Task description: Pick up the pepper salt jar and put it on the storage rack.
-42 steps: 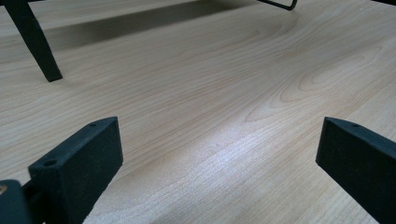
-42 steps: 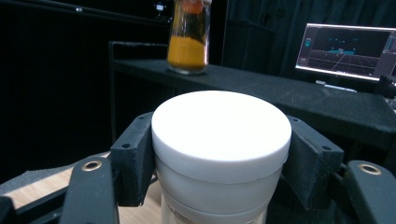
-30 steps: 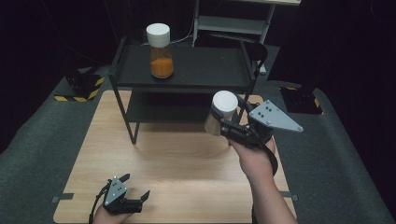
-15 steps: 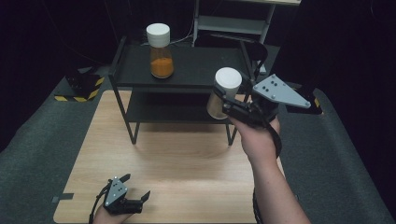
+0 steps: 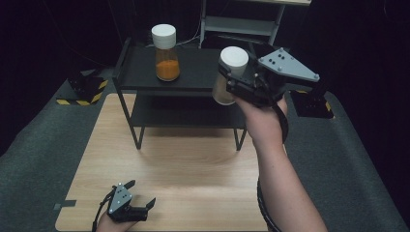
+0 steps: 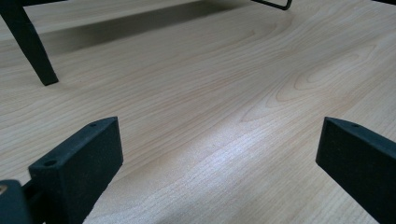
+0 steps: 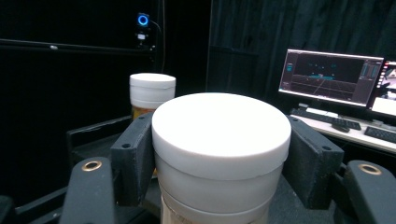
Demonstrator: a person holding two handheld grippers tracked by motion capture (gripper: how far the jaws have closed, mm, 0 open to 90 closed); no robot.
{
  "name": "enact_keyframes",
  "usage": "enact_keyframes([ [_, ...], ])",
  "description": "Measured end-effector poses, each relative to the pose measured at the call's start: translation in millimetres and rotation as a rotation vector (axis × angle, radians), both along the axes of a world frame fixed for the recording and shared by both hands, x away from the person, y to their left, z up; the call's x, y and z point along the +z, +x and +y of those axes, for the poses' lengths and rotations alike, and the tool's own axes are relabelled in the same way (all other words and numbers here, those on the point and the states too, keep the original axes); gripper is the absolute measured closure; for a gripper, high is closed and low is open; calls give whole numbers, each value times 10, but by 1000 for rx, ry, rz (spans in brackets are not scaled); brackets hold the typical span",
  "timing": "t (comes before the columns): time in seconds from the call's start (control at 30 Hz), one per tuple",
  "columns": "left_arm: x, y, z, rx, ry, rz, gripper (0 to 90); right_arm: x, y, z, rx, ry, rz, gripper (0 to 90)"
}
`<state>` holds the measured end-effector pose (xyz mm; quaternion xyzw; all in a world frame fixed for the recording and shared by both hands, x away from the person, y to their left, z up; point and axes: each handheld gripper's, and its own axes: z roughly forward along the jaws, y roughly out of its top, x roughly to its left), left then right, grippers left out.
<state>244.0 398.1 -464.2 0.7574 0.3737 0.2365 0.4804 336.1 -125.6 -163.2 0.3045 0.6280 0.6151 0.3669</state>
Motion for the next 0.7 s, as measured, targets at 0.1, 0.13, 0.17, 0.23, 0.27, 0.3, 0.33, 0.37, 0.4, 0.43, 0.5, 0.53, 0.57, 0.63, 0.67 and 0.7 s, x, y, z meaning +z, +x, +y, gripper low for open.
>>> enact_keyframes([
  [0.1, 1, 3, 0, -2, 2, -1, 9, 32, 66, 40, -11, 6, 5, 339],
  [0.13, 0, 2, 0, -2, 1, -1, 9, 46, 103, 53, -13, 9, 11, 339],
  [0.17, -1, 1, 2, -3, 1, -2, 9, 59, 133, 64, -15, 12, 16, 338],
  [0.23, -5, -1, 6, -2, -3, -3, 9, 75, 183, 89, -21, 12, 19, 338],
  [0.27, -5, -1, 7, -1, -5, -2, 9, 85, 209, 108, -27, 10, 20, 338],
  [0.3, -5, 0, 8, -1, -5, -2, 9, 96, 243, 128, -34, 8, 22, 338],
  [0.33, -6, 0, 11, -2, -7, -2, 9, 104, 264, 139, -37, 6, 24, 338],
  [0.37, -7, 0, 13, -2, -7, -2, 9, 114, 299, 155, -40, 6, 27, 338],
  [0.4, -9, 3, 20, -3, -10, -2, 9, 118, 320, 163, -43, 6, 27, 338],
  [0.43, -10, 4, 23, -2, -12, -1, 9, 128, 367, 185, -48, 8, 34, 338],
  [0.5, -12, 3, 27, -1, -14, -1, 9, 133, 408, 202, -53, 7, 38, 338],
  [0.53, -13, 3, 28, -1, -15, -1, 9, 134, 440, 215, -58, 7, 41, 338],
  [0.57, -12, 3, 27, -3, -14, -1, 9, 134, 467, 225, -62, 5, 43, 338],
  [0.63, -10, 4, 27, -5, -12, -1, 9, 133, 511, 242, -71, 4, 49, 338],
  [0.67, -10, 4, 27, -5, -12, -1, 9, 132, 540, 249, -74, 4, 53, 338],
  [0.7, -12, 4, 29, -5, -14, -1, 9, 133, 560, 252, -75, 3, 57, 338],
])
